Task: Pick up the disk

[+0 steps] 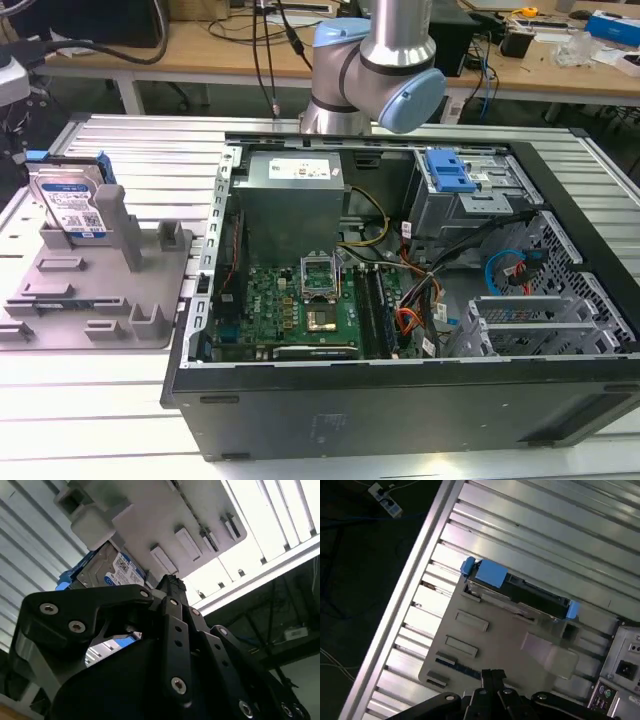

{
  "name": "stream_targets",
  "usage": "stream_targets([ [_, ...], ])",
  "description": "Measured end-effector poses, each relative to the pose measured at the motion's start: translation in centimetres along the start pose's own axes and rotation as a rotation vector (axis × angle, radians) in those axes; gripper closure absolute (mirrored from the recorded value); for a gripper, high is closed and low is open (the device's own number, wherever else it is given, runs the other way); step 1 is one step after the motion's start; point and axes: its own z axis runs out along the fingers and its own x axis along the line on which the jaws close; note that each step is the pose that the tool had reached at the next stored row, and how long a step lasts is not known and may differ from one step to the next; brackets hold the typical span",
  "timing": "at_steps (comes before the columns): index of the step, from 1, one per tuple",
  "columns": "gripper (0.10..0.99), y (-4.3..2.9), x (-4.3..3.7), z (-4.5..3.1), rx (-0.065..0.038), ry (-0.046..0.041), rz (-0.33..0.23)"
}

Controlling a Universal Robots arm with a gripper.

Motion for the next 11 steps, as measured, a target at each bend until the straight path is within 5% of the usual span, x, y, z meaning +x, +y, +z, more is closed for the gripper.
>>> stream_targets([
  [11, 0.980, -0.01, -0.01, 0.03, 0.000, 0.0127, -0.333],
])
